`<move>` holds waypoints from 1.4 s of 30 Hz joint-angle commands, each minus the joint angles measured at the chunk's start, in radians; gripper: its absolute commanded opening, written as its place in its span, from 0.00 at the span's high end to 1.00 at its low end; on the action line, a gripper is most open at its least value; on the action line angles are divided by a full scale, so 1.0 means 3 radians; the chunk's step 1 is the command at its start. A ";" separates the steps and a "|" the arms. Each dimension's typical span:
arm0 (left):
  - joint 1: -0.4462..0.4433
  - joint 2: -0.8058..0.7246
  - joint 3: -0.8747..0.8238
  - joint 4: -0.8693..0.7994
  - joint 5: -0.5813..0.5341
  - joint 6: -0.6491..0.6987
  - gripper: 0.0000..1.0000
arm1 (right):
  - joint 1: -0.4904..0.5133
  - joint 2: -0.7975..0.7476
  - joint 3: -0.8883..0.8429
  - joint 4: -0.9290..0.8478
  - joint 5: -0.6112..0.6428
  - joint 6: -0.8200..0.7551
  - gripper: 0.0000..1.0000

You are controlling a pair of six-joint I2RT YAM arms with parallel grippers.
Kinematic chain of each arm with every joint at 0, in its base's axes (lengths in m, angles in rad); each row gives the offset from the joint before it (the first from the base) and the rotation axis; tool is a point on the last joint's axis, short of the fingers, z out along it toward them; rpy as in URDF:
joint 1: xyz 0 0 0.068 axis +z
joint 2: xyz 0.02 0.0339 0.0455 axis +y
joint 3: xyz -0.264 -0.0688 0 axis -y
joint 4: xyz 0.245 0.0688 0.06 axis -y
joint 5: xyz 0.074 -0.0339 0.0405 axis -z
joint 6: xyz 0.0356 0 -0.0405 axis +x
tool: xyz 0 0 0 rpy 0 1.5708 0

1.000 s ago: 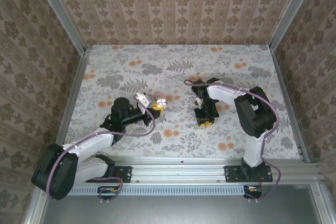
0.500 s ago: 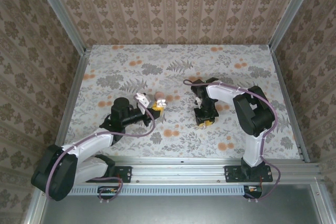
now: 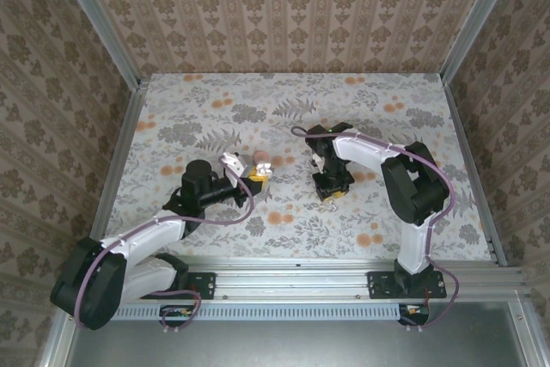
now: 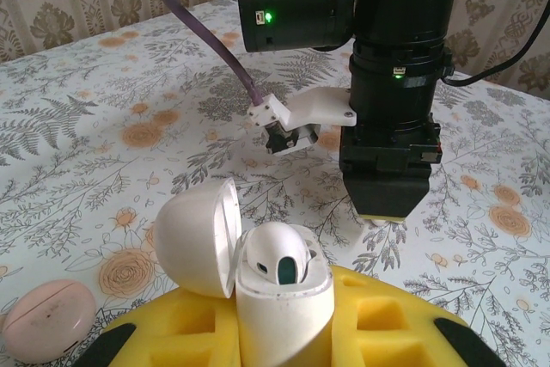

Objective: Insert wireless bluetooth earbuds into charging case

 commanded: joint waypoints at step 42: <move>-0.0028 -0.0038 0.0097 -0.0078 -0.0011 0.0091 0.91 | 0.0115 -0.0135 -0.0184 0.0279 0.0175 0.0035 0.80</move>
